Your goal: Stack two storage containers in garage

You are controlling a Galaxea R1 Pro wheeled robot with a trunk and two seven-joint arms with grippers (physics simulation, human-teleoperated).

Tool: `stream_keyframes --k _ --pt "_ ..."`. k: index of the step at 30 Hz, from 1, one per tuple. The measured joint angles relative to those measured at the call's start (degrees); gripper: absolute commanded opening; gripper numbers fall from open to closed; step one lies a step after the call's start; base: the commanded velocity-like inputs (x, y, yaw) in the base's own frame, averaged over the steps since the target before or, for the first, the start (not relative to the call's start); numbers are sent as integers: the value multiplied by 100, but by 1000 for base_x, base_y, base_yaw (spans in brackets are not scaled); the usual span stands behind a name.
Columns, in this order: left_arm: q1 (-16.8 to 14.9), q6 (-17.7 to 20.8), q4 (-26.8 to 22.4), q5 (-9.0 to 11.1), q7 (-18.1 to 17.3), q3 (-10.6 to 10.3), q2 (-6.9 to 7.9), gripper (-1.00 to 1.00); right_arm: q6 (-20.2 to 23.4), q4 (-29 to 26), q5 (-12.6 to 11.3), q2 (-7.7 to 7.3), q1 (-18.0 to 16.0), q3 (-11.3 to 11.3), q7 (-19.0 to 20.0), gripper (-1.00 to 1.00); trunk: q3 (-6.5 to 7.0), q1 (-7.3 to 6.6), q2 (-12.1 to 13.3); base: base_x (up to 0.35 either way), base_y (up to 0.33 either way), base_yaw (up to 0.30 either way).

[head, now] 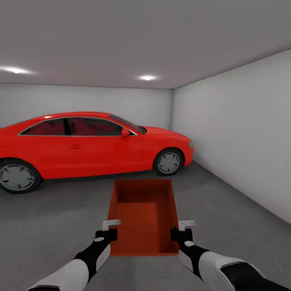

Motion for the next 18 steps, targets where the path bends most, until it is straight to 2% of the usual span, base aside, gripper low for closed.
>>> stream_keyframes --k 18 --pt "0 0 1 1 -1 -1 1 -100 0 1 -1 1 0 2 -2 -100 0 0 0 321 0 -276"
